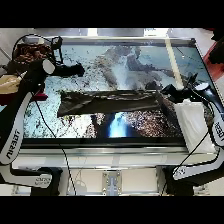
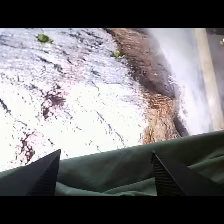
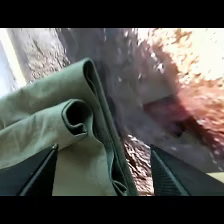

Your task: Fold the shirts.

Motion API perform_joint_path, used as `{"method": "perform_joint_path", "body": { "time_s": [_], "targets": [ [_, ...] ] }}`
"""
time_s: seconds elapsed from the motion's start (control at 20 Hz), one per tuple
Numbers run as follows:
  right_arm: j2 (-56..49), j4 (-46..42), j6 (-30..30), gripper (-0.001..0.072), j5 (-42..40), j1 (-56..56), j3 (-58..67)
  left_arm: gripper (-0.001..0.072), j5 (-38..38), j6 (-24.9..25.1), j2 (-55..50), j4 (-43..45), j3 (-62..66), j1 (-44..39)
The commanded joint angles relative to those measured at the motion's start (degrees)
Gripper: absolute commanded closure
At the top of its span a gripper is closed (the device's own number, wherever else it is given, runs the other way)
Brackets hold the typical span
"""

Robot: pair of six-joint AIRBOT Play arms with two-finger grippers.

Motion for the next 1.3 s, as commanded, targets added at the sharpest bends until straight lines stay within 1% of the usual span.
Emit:
{"method": "perform_joint_path", "body": {
  "time_s": [0.0,0.05,0.2,0.3,0.45,0.5,0.6,0.65,0.7,0.75,0.8,0.85,0.9,0.95,1.0,1.1,1.15,1.25],
  "targets": [
    [-5.64,8.11,-6.67,0.0056,2.14,-0.66,0.35,0.0065,1.33,1.09,0.22,0.15,0.59,-2.60],
    [-6.80,9.55,-8.17,0.0056,2.34,-0.66,0.59,0.0065,1.25,0.94,0.22,0.24,0.59,-2.67],
    [-9.53,10.58,-8.98,0.0056,3.30,-0.15,1.70,0.0065,0.33,0.94,0.22,-1.09,0.59,-2.67],
    [-11.21,13.16,-10.40,0.0056,5.40,1.01,3.28,0.0065,0.15,0.92,0.22,-1.29,0.59,-2.69],
    [-12.41,13.84,-10.82,0.0061,6.84,4.15,5.77,0.0065,-0.66,0.90,0.22,-1.51,0.59,-2.69],
    [-12.41,13.81,-10.82,0.0077,6.71,5.18,6.40,0.0065,-1.31,0.90,0.22,-1.51,0.59,-2.69],
    [-12.46,13.84,-10.36,0.0135,6.40,6.73,7.69,0.0066,-2.38,0.90,0.22,-1.51,0.59,-2.69],
    [-12.46,14.03,-9.62,0.0237,6.36,6.99,8.09,0.0068,-2.93,0.90,0.22,-1.51,0.59,-2.69],
    [-12.46,14.47,-9.05,0.0367,6.51,7.02,8.11,0.0077,-3.37,0.90,0.22,-1.49,0.59,-2.69],
    [-12.46,15.41,-8.94,0.0533,7.30,6.75,8.11,0.0143,-3.82,0.90,0.20,-1.46,0.59,-2.69],
    [-12.44,16.44,-8.81,0.0661,8.55,6.36,8.24,0.0333,-4.07,0.90,0.17,-1.46,0.57,-2.69],
    [-12.35,17.73,-8.50,0.0669,10.38,5.88,8.76,0.0549,-4.02,0.90,0.11,-1.49,0.52,-2.69],
    [-12.11,18.73,-8.15,0.0670,12.52,5.55,9.62,0.0696,-3.91,0.85,-0.11,-1.55,0.52,-2.69],
    [-11.45,18.51,-7.82,0.0670,14.58,4.98,10.91,0.0696,-4.00,0.33,-0.61,-1.64,0.52,-2.75],
    [-10.36,16.98,-6.21,0.0671,15.80,4.48,12.13,0.0697,-4.63,-0.24,-1.60,-2.62,0.52,-2.91],
    [-7.10,11.72,-2.29,0.0671,17.97,3.91,14.53,0.0698,-6.56,-0.35,-4.94,-4.96,0.55,-4.66],
    [-5.05,9.33,-0.87,0.0670,19.43,3.91,15.43,0.0698,-6.62,-0.31,-7.19,-5.55,0.55,-6.43],
    [-1.11,6.08,1.18,0.0671,21.97,4.04,16.70,0.0698,-3.98,0.07,-12.15,-5.49,0.55,-11.50]
  ]
}}
